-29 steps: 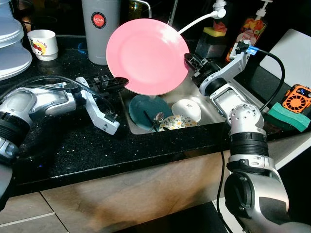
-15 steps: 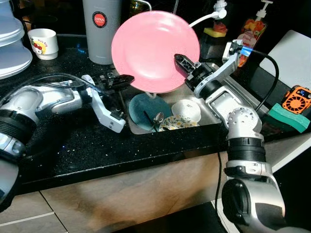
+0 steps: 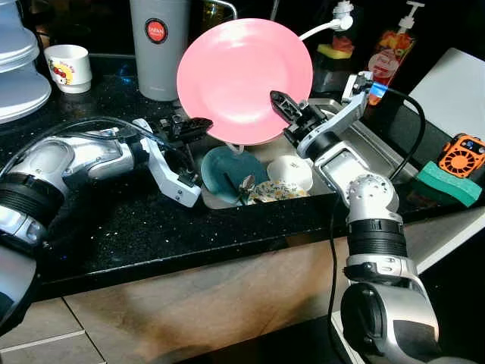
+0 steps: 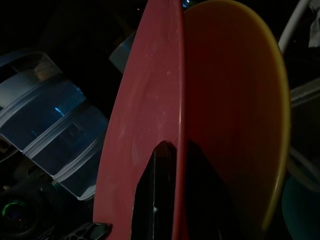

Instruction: Kitchen organization

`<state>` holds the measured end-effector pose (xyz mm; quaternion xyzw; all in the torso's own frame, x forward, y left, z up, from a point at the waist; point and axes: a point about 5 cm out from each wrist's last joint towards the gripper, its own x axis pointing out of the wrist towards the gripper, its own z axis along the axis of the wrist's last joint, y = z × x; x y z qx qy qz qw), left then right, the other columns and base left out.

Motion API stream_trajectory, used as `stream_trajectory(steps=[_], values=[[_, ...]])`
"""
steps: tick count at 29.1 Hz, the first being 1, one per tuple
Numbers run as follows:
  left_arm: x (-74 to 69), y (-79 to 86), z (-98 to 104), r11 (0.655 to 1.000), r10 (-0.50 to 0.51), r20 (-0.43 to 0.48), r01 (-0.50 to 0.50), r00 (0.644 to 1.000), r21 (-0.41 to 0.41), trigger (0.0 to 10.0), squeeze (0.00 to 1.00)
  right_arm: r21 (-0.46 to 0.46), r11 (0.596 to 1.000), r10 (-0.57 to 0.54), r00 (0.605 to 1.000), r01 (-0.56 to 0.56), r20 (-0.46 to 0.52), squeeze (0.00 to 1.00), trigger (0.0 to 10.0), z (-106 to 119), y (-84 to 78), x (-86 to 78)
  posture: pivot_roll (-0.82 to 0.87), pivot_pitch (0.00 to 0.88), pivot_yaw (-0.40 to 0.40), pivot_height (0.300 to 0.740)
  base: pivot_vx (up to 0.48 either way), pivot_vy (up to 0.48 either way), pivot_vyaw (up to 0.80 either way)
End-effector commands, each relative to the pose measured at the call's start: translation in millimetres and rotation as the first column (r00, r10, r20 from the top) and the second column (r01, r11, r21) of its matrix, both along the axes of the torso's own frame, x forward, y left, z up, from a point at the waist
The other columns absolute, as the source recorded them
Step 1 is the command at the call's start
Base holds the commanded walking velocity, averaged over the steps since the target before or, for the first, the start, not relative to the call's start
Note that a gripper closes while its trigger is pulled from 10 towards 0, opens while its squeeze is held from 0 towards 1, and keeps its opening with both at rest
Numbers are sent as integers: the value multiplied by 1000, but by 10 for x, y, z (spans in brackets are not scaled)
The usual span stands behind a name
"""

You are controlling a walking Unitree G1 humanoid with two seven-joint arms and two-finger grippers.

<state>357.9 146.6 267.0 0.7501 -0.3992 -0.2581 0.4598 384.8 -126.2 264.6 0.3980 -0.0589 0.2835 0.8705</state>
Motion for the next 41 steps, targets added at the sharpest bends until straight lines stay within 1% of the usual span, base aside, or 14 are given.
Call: stream_trajectory(steps=[1, 4, 5, 6, 9, 10, 11, 23, 29, 32, 34, 36, 39, 41], values=[[-38, -169, 64, 996, -75, 15, 76, 997, -50, 10000, 0, -41, 999, -27, 997, 25, -66, 0, 0, -140, 0, 29, 217, 39, -136, 740, 0, 0, 0], [-46, -170, 48, 995, -77, 23, 79, 997, -58, 10000, 0, -34, 998, -50, 996, 47, -72, 0, 0, -147, -30, 42, 219, 41, -135, 740, 0, 0, 0], [-43, -166, 46, 995, -75, 1, 75, 997, -67, 10000, 737, -32, 998, -56, 996, 54, -74, 0, 0, -151, -39, 47, 219, 41, -135, 740, 0, 0, 0], [-44, -164, 51, 994, -76, -10, 75, 997, -75, 10000, 1000, -30, 998, -63, 995, 61, -77, 0, 0, -156, -49, 53, 219, 41, -135, 740, 0, 0, 0], [-32, -161, 106, 993, -59, 16, 60, 998, -97, 10000, 1000, -28, 997, -74, 994, 72, -84, 0, 0, -171, -69, 61, 220, 41, -134, 740, 0, 0, 0], [-28, -155, 109, 994, -56, 14, 57, 998, -94, 10000, 208, -29, 997, -79, 993, 77, -87, 0, 0, -176, -73, 64, 220, 41, -134, 740, 0, 0, 0], [-29, -151, 117, 994, -57, 18, 59, 998, -96, 10000, 0, -30, 996, -90, 992, 87, -94, 0, 0, -186, -84, 71, 221, 42, -133, 740, 0, 0, 0], [-101, -151, 107, 987, -100, -95, 87, 990, -135, 10000, 0, -18, 964, -263, 946, 264, -189, 0, 0, -314, -287, 171, 226, 54, -131, 740, 0, 0, 0], [36, -69, 366, 947, 3, -94, -33, 996, -320, 10000, 0, 70, 935, -344, 937, 348, -59, 0, 0, -87, -460, 131, 225, 56, -124, 740, 0, 0, 0], [212, 64, 786, 753, 106, -148, -176, 983, -634, 10000, 0, -7, 911, -411, 910, 412, 52, 0, 0, 47, -529, 81, 225, 60, -121, 740, 0, 0, 0], [273, 192, 993, 539, 86, -241, -249, 967, -805, 10000, 0, -97, 873, -471, 878, 477, 84, 0, 0, 52, -581, 66, 220, 59, -116, 740, 0, 0, 0], [296, 268, 1016, 389, 10, -324, -302, 946, -870, 10000, 0, -135, 846, -508, 857, 515, 84, 0, 0, 18, -623, 54, 210, 59, -103, 740, 0, 0, 0], [287, 318, 887, 68, -301, -435, -436, 849, -897, 10000, 0, -174, 796, -583, 812, 580, 42, 0, 0, -142, -732, 24, 192, 66, -88, 740, 0, 0, 0], [287, 318, 887, 68, -301, -435, -436, 849, -897, 10000, 0, -174, 796, -583, 812, 580, 42, 0, 0, -142, -732, 24, 192, 66, -88, 740, 0, 0, 0]])
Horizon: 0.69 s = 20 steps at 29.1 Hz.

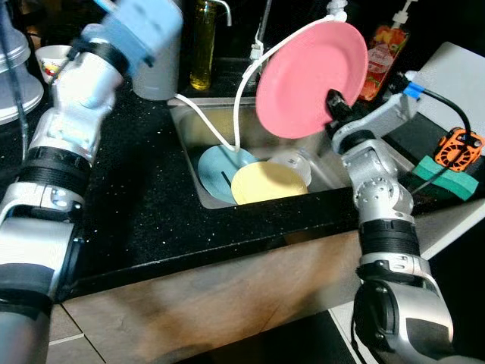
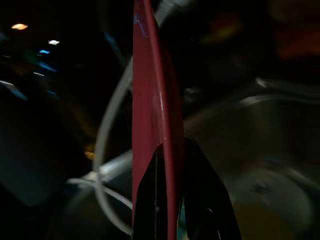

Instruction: Kitchen organization

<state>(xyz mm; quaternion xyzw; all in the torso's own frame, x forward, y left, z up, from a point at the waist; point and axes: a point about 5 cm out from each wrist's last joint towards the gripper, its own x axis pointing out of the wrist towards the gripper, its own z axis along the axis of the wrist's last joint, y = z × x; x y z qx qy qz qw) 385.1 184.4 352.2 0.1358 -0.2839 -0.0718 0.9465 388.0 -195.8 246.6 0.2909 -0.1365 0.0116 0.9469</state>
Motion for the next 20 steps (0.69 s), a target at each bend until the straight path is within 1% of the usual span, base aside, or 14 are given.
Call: stream_trajectory(steps=[1, 2, 3, 4, 6, 7, 10, 13, 14, 15, 16, 18, 19, 20], values=[[-11, -70, -38, 993, -81, -45, 76, 996, -91, 10000, 0, 5, 999, -39, 999, 39, -10, 0, 2118, -39, -68, -12, 193, 67, -83, 740, 0, 0, 0], [-38, -82, -125, 981, -111, -73, 97, 991, -166, 10000, 0, 62, 996, -54, 998, 57, -42, 0, 10000, -125, -100, -3, 197, 68, -80, 740, 0, 0, 0], [-38, -82, -125, 981, -111, -73, 97, 991, -166, 10000, 0, 62, 996, -54, 998, 57, -42, 0, 10000, -125, -100, -3, 197, 68, -80, 740, 0, 0, 0], [-54, -98, -246, 967, -135, -119, 104, 984, -234, 10000, 0, 171, 985, -23, 998, 34, -66, 0, 10000, -207, -100, 17, 200, 70, -71, 740, 0, 0, 0], [-84, -121, -436, 952, -157, -190, 97, 969, -291, 10000, 0, 248, 969, 18, 995, 7, -97, 0, 10000, -293, -32, 60, 200, 71, -72, 740, 0, 0, 0], [-92, -125, -490, 947, -159, -215, 88, 964, -308, 10000, 0, 274, 961, 59, 995, -35, -78, 1000, 10000, -278, 35, 72, 202, 70, -73, 740, 0, 0, 0], [-130, -129, -531, 941, -171, -245, 84, 954, -328, 10000, 0, 302, 943, 141, 990, -142, 23, 1000, 10000, -142, 166, 63, 204, 70, -74, 740, 0, 0, 0], [-190, -142, -535, 938, -182, -263, 87, 947, -335, 10000, 0, 292, 916, 208, 949, -274, 238, 1000, 10000, 162, 188, -52, 205, 69, -78, 740, 0, 0, 0], [-217, -161, -543, 932, -193, -274, 88, 942, -352, 10000, 0, 273, 903, 226, 908, -331, 353, 0, 10000, 323, 162, -158, 205, 69, -78, 740, 0, 0, 0], [-226, -181, -553, 931, -197, -273, 92, 942, -353, 10000, 0, 262, 900, 229, 889, -349, 396, 0, 10000, 387, 143, -213, 205, 69, -78, 740, 0, 0, 0], [-226, -181, -553, 931, -197, -273, 92, 942, -353, 10000, 0, 262, 900, 229, 889, -349, 396, 0, 10000, 387, 143, -213, 205, 69, -78, 740, 0, 0, 0], [-274, -224, -556, 933, -205, -268, 105, 941, -344, 10000, 0, 246, 888, 246, 854, -388, 458, 0, 10000, 453, 115, -295, 192, 66, -75, 740, 0, 0, 0], [-274, -224, -556, 933, -205, -268, 105, 941, -344, 10000, 0, 246, 888, 246, 854, -388, 458, 0, 10000, 453, 115, -295, 192, 66, -75, 740, 0, 0, 0], [-316, -261, -556, 930, -222, -260, 124, 940, -346, 10000, 0, 227, 877, 272, 828, -422, 490, 0, 10000, 487, 119, -370, 192, 66, -75, 740, 0, 0, 0]])
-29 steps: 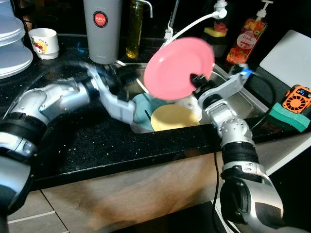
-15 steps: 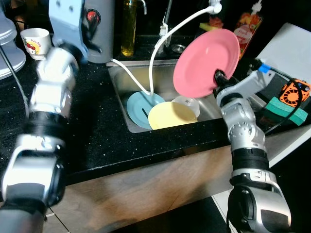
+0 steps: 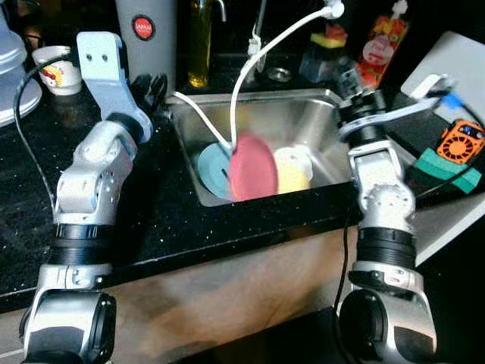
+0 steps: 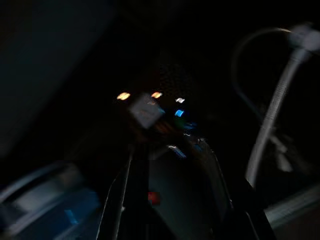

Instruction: Kitchen organization

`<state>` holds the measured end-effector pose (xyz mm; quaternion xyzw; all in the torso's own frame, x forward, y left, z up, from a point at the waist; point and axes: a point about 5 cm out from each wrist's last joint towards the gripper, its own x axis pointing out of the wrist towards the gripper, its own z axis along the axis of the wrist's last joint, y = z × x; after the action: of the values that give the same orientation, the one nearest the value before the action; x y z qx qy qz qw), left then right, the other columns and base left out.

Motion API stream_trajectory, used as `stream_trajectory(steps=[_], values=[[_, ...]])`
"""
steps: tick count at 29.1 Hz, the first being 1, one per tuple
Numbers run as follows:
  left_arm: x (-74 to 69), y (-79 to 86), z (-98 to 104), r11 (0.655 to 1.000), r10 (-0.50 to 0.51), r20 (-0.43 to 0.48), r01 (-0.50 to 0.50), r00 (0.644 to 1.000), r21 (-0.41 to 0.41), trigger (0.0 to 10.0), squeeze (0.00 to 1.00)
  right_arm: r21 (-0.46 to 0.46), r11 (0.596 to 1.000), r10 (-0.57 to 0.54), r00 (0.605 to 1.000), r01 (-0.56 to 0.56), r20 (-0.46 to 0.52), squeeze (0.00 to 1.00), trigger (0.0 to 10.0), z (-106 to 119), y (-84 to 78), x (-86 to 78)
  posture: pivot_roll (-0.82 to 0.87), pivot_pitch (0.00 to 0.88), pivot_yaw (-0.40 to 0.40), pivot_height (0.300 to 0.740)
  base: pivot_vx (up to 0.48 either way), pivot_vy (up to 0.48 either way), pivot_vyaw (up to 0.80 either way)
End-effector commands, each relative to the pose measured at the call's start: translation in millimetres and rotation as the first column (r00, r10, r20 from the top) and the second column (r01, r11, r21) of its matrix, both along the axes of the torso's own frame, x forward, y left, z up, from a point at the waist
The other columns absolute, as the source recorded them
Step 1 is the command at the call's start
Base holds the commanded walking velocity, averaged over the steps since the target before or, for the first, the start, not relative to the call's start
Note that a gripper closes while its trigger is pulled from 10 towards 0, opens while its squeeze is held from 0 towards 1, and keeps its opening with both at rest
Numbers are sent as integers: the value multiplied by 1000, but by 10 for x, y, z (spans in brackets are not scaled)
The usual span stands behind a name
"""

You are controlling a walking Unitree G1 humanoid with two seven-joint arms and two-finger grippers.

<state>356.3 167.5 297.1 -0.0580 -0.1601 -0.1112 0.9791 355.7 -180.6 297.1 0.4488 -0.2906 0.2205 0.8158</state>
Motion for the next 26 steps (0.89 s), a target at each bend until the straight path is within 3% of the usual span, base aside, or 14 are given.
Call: stream_trajectory(steps=[1, 6, 7, 9, 10, 11, 12, 14, 15, 16, 17, 19, 24, 26], values=[[-63, -118, -3, 999, -50, 6, 50, 999, -1, 10000, 0, -3, 998, 57, 998, -57, 31, 0, 10000, -11, -7, -108, 192, 66, -75, 740, 0, 0, 0], [-192, -168, -16, 994, -95, 39, 97, 995, -53, 10000, 0, -49, 996, 81, 996, -79, 39, 0, 10000, -112, 79, -318, 194, 70, -80, 740, 0, 0, 0], [-296, -208, -69, 994, -109, 60, 110, 992, -18, 10000, 0, -133, 991, -21, 1000, 19, -12, 0, 10000, -206, 111, -386, 192, 73, -80, 740, 0, 0, 0], [-349, -228, -98, 993, -116, 69, 116, 991, 6, 10000, 0, -199, 973, -130, 990, 118, -50, 0, 10000, -257, 102, -383, 188, 76, -79, 740, 0, 0, 0], [-440, -265, -178, 991, -134, 65, 133, 989, 31, 10000, 0, -444, 805, -461, 886, 394, -48, 0, 10000, -371, 47, -362, 184, 80, -78, 740, 0, 0, 0], [-440, -265, -178, 991, -134, 65, 133, 989, 31, 10000, 0, -444, 805, -461, 886, 394, -48, 0, 10000, -371, 47, -362, 184, 80, -78, 740, 0, 0, 0], [-462, -275, -198, 990, -140, 62, 138, 988, 34, 10000, 0, -502, 737, -532, 846, 453, -18, 0, 10000, -391, 37, -368, 184, 80, -78, 740, 0, 0, 0], [-462, -275, -198, 990, -140, 62, 138, 988, 34, 10000, 0, -502, 737, -532, 846, 453, -18, 0, 10000, -391, 37, -368, 184, 80, -78, 740, 0, 0, 0], [-529, -313, -263, 987, -145, 53, 141, 988, 72, 10000, 0, -559, 637, -633, 774, 531, 14, 0, 10000, -423, 13, -425, 188, 82, -74, 740, 0, 0, 0], [-564, -334, -303, 985, -142, 48, 136, 989, 109, 10000, 0, -565, 608, -659, 752, 558, 33, 0, 10000, -414, 21, -460, 192, 84, -70, 740, 0, 0, 0], [-564, -334, -303, 985, -142, 48, 136, 989, 109, 10000, 0, -565, 608, -659, 752, 558, 33, 0, 10000, -414, 21, -460, 192, 84, -70, 740, 0, 0, 0], [-610, -343, -354, 986, -122, 38, 117, 992, 119, 10000, 0, -562, 526, -731, 677, 638, 86, 0, 10000, -336, 11, -511, 196, 84, -63, 740, 0, 0, 0], [-617, -323, -382, 988, -97, 26, 93, 995, 125, 10000, 0, -539, 476, -786, 611, 695, 94, 0, 10000, -288, -18, -486, 196, 84, -63, 740, 0, 0, 0], [-611, -326, -408, 987, -91, 22, 87, 996, 132, 10000, 0, -523, 494, -788, 612, 695, 68, 0, 10000, -294, -30, -455, 197, 75, -60, 740, 0, 0, 0]])
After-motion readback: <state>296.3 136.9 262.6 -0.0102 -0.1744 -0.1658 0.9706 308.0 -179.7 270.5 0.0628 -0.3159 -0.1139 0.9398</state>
